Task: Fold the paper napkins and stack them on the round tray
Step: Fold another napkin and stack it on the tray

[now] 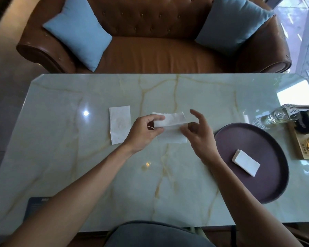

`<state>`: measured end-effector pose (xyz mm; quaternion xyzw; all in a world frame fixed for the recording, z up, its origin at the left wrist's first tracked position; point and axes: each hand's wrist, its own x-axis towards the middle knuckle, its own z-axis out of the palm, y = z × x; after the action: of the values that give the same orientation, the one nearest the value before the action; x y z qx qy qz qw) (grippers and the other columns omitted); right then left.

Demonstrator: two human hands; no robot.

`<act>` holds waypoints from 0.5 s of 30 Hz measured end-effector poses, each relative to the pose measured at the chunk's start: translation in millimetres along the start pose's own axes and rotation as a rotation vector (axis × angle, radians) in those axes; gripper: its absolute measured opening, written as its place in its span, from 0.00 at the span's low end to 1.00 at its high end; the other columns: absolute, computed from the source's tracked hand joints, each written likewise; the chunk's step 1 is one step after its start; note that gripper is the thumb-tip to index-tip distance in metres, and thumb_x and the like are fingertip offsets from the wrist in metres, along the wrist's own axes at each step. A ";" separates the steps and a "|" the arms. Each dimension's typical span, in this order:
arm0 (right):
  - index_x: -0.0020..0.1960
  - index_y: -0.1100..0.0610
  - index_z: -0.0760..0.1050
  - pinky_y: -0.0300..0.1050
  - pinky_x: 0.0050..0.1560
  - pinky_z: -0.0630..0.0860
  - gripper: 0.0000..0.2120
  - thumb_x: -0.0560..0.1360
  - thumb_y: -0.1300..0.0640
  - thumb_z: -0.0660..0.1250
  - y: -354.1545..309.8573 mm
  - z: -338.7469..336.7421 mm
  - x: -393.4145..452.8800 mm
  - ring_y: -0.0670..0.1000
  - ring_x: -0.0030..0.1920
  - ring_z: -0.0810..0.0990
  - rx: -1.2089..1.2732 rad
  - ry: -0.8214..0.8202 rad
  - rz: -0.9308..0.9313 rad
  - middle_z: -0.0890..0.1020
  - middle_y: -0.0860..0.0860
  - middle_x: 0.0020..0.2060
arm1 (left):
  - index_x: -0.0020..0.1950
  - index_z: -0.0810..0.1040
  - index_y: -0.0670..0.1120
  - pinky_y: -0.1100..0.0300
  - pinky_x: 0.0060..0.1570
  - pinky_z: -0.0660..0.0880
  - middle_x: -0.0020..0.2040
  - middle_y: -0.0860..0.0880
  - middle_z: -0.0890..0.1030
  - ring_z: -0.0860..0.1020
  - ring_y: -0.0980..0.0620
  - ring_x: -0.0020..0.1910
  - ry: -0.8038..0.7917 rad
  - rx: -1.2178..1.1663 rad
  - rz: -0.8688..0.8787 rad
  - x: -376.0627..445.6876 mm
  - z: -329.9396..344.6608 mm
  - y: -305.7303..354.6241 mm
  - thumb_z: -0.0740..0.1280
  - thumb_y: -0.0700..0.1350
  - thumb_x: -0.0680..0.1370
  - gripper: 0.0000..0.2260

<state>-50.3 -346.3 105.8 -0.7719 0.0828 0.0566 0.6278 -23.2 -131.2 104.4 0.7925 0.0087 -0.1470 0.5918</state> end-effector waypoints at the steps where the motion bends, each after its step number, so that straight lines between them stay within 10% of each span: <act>1: 0.73 0.49 0.69 0.31 0.41 0.73 0.25 0.79 0.61 0.69 -1.6 0.1 0.0 0.41 0.38 0.80 -0.018 -0.013 -0.022 0.84 0.44 0.37 | 0.59 0.84 0.52 0.73 0.42 0.72 0.39 0.63 0.81 0.76 0.63 0.35 0.008 0.027 0.006 0.0 -0.7 -1.3 0.75 0.39 0.76 0.13; 8: 0.55 0.53 0.83 0.31 0.45 0.73 0.07 0.78 0.60 0.72 -6.5 1.0 5.8 0.38 0.42 0.82 -0.284 -0.027 -0.055 0.84 0.38 0.39 | 0.59 0.84 0.54 0.72 0.46 0.74 0.57 0.51 0.85 0.79 0.61 0.40 -0.018 0.091 0.008 2.0 -8.6 -4.9 0.74 0.42 0.77 0.12; 15: 0.51 0.55 0.84 0.26 0.44 0.72 0.03 0.78 0.59 0.72 -7.0 2.2 6.2 0.34 0.45 0.82 -0.410 -0.030 -0.102 0.84 0.40 0.41 | 0.53 0.85 0.56 0.76 0.45 0.71 0.52 0.55 0.85 0.79 0.67 0.38 -0.053 0.083 -0.002 3.6 -13.2 -8.3 0.73 0.43 0.78 0.08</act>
<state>-42.8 -343.1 110.8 -0.8858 0.0212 0.0518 0.4607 -18.4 -116.9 99.2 0.8123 -0.0123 -0.1687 0.5582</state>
